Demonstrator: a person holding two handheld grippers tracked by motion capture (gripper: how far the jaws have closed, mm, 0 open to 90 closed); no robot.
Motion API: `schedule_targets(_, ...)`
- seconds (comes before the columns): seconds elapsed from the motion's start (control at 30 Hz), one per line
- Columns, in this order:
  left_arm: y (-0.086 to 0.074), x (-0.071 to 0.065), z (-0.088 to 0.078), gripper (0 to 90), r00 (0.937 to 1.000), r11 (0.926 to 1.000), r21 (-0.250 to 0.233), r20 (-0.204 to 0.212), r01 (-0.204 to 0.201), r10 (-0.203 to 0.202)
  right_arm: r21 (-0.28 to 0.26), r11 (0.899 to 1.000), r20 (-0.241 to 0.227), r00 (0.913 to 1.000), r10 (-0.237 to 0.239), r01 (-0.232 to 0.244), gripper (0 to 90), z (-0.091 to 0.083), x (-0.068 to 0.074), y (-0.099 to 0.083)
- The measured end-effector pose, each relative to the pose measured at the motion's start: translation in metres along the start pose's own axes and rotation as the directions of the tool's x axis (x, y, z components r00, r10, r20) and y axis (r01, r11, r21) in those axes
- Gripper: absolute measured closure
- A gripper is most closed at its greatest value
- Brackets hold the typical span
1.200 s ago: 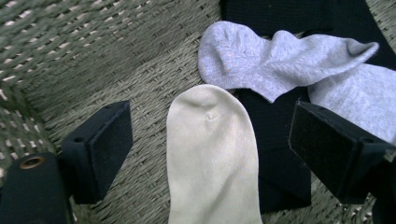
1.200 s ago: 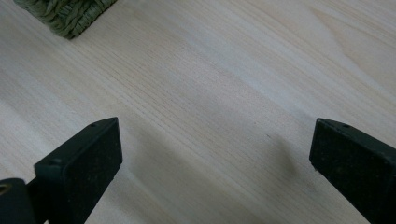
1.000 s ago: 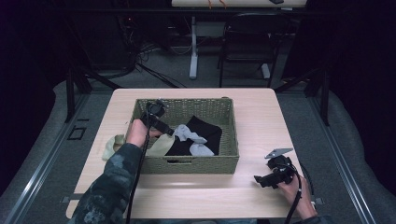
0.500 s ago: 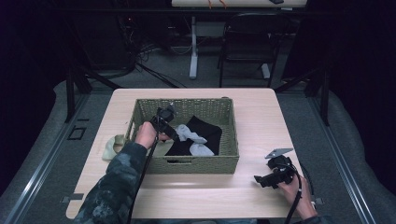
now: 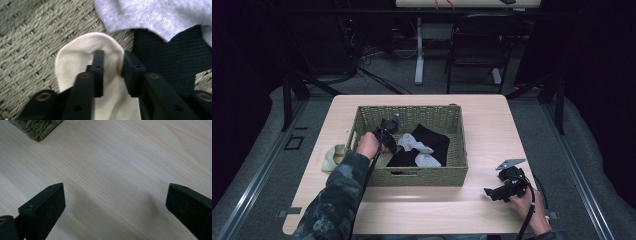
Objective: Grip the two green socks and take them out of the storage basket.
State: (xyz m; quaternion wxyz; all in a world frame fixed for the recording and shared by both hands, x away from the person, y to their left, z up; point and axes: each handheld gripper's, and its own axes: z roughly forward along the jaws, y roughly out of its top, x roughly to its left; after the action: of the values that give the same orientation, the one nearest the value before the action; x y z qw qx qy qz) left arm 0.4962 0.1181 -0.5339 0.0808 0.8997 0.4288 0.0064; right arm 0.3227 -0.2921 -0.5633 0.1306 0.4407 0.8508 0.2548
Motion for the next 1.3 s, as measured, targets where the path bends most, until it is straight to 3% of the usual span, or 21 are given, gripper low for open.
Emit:
schedule_targets(0.1,-0.002,0.000,-0.002,87.2,1.0000,1.0000,-0.006,0.000,-0.006,0.006,0.001,1.000,0.000,1.0000,0.000,0.000,1.7,0.000,0.000,0.000)
schedule_targets(0.47,-0.013,0.001,-0.037,88.4,0.9996,0.9937,-0.110,-0.018,-0.022,0.020,0.002,1.000,0.000,1.0000,0.000,0.000,1.7,0.000,0.000,0.000)
schedule_targets(0.73,-0.026,0.003,-0.077,88.4,0.9991,0.9762,-0.215,-0.035,-0.030,0.023,0.007,1.000,0.003,1.0000,-0.004,0.004,1.7,0.000,0.000,0.000)
schedule_targets(1.0,-0.033,0.005,-0.108,88.4,0.9982,0.9653,-0.258,-0.054,-0.039,0.026,0.003,1.000,-0.005,1.0000,0.003,-0.003,1.7,0.000,0.000,0.000)
schedule_targets(1.23,-0.039,0.005,-0.141,88.4,0.9965,0.9501,-0.307,-0.077,-0.055,0.033,0.013,1.000,-0.004,1.0000,0.002,-0.002,1.7,0.000,0.000,0.000)
schedule_targets(1.3,-0.040,0.005,-0.148,88.4,0.9960,0.9493,-0.309,-0.083,-0.058,0.034,0.010,1.000,-0.002,1.0000,0.004,-0.004,1.7,0.001,0.000,0.000)
